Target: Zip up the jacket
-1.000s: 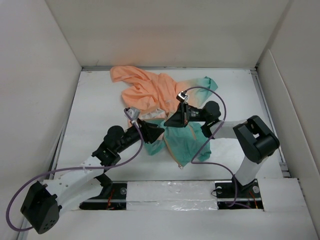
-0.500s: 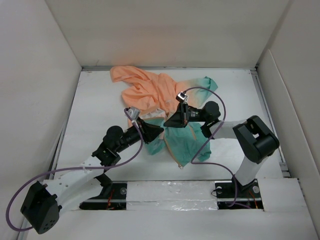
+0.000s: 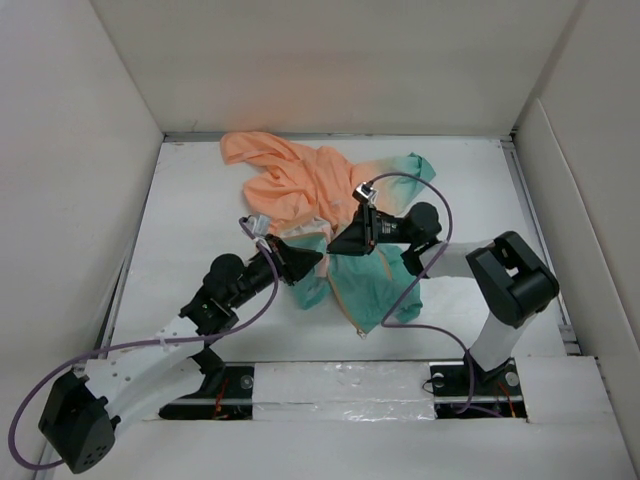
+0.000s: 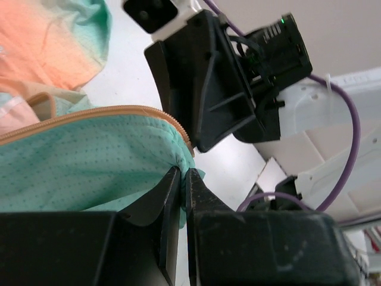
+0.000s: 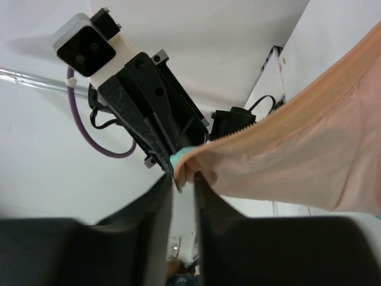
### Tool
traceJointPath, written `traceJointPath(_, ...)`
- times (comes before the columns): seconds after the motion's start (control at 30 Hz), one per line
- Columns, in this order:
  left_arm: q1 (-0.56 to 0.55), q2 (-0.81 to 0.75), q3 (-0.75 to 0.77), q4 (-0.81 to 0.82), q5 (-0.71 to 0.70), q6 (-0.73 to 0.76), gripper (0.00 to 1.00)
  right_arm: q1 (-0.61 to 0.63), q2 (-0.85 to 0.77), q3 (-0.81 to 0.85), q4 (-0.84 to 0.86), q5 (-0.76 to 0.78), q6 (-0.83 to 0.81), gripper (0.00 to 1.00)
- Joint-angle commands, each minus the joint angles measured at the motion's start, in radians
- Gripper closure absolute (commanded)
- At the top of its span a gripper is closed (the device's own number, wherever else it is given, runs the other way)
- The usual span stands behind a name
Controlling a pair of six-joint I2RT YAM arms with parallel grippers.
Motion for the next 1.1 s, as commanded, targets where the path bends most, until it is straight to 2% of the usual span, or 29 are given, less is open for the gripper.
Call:
traceJointPath(0.0, -0.002, -0.048, 0.062, 0.003, -0.105, -0.097, 1.00, -0.019, -0.058, 0.004, 0.324, 0.014, -0.077, 0.63)
traceJointPath(0.03, -0.002, -0.051, 0.065, -0.019, -0.118, -0.105, 1.00, -0.019, -0.096, -0.011, 0.285, 0.016, -0.144, 0.56)
traceJointPath(0.1, -0.002, -0.062, 0.067, -0.039, -0.148, -0.117, 1.00, -0.037, -0.148, -0.027, 0.115, 0.037, -0.230, 0.52)
traceJointPath(0.13, -0.002, -0.065, 0.068, -0.051, -0.159, -0.120, 1.00, -0.037, -0.177, -0.036, 0.046, 0.048, -0.337, 0.47)
traceJointPath(0.17, -0.002, -0.073, 0.071, -0.069, -0.173, -0.122, 1.00, -0.037, -0.243, -0.038, -0.132, 0.077, -0.399, 0.47)
traceJointPath(0.23, -0.002, -0.079, 0.073, -0.076, -0.178, -0.128, 1.00, -0.047, -0.325, -0.036, -0.349, 0.132, -0.625, 0.47)
traceJointPath(0.27, -0.002, -0.085, 0.077, -0.089, -0.182, -0.131, 1.00, -0.047, -0.419, -0.032, -0.591, 0.229, -0.705, 0.50)
traceJointPath(0.33, -0.002, -0.090, 0.082, -0.102, -0.187, -0.137, 1.00, -0.011, -0.531, -0.027, -0.837, 0.382, -0.932, 0.67)
traceJointPath(0.37, 0.007, -0.097, 0.085, -0.117, -0.196, -0.139, 1.00, 0.045, -0.646, -0.024, -1.055, 0.584, -1.030, 0.91)
traceJointPath(0.4, 0.008, -0.102, 0.088, -0.125, -0.199, -0.139, 1.00, 0.045, -0.705, -0.028, -1.156, 0.715, -1.031, 1.00)
traceJointPath(0.43, 0.008, -0.103, 0.088, -0.131, -0.199, -0.140, 1.00, 0.124, -0.759, -0.042, -1.233, 0.837, -1.062, 1.00)
traceJointPath(0.47, 0.020, -0.108, 0.091, -0.141, -0.196, -0.140, 1.00, 0.157, -0.811, -0.062, -1.363, 1.023, -1.057, 1.00)
traceJointPath(0.5, 0.032, -0.110, 0.090, -0.143, -0.191, -0.140, 1.00, 0.185, -0.896, -0.118, -1.413, 1.098, -1.010, 1.00)
traceJointPath(0.6, 0.052, -0.107, 0.084, -0.132, -0.146, -0.140, 1.00, 0.257, -0.984, -0.217, -1.548, 1.175, -0.910, 1.00)
traceJointPath(0.7, 0.052, -0.096, 0.074, -0.109, -0.118, -0.133, 1.00, 0.354, -1.018, -0.324, -1.579, 1.185, -0.769, 1.00)
traceJointPath(0.77, 0.052, -0.087, 0.073, -0.106, -0.100, -0.130, 1.00, 0.460, -0.994, -0.346, -1.606, 1.250, -0.673, 1.00)
traceJointPath(0.9, 0.052, -0.102, 0.070, -0.115, -0.089, -0.117, 1.00, 0.593, -0.897, -0.305, -1.701, 1.365, -0.545, 1.00)
traceJointPath(0.93, 0.052, -0.106, 0.067, -0.114, -0.087, -0.116, 1.00, 0.605, -0.874, -0.300, -1.707, 1.375, -0.513, 0.91)
traceJointPath(1.07, 0.052, -0.120, 0.044, -0.097, -0.073, -0.114, 1.00, 0.625, -0.749, -0.334, -1.591, 1.367, -0.462, 0.72)
